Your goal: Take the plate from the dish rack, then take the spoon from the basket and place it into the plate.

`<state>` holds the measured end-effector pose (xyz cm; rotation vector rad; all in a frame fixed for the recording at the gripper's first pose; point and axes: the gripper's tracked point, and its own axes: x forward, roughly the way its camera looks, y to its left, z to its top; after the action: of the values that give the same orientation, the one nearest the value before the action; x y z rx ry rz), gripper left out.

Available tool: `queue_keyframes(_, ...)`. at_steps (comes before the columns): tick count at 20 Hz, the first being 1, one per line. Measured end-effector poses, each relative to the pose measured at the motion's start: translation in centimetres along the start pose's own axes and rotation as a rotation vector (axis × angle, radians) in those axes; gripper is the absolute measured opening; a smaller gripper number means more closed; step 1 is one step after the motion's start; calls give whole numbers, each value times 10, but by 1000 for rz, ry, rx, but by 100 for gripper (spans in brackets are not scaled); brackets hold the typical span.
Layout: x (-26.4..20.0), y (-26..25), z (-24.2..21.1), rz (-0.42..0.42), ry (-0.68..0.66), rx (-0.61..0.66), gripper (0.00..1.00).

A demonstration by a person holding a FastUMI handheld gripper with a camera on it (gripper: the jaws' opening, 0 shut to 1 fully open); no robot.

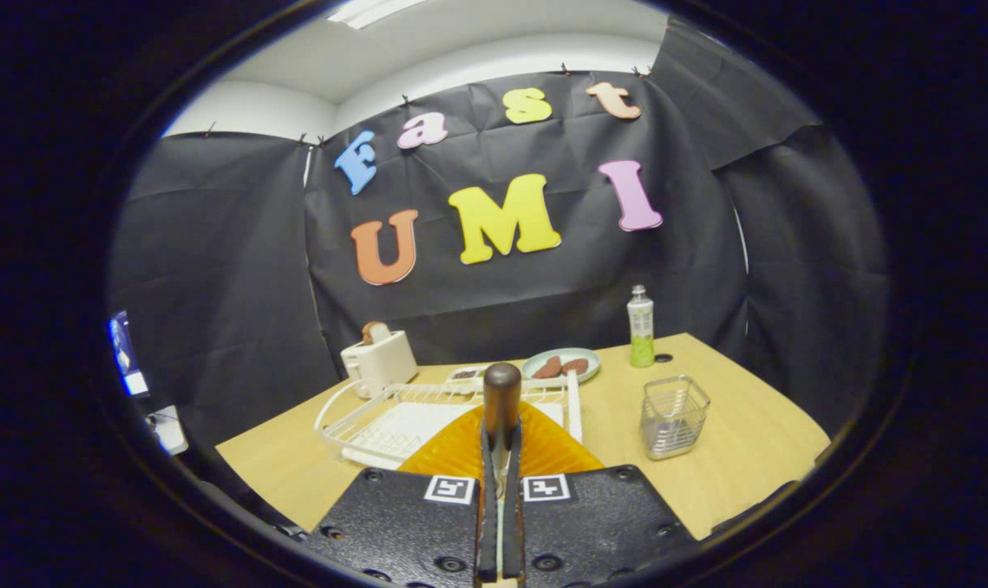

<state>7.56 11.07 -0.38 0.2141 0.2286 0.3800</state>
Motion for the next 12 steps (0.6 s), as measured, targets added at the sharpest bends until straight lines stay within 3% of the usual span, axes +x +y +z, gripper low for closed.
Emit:
queue_keyframes(6,14,47,-57,113,93,21,8)
queue_keyframes(12,21,69,-84,143,141,43,8)
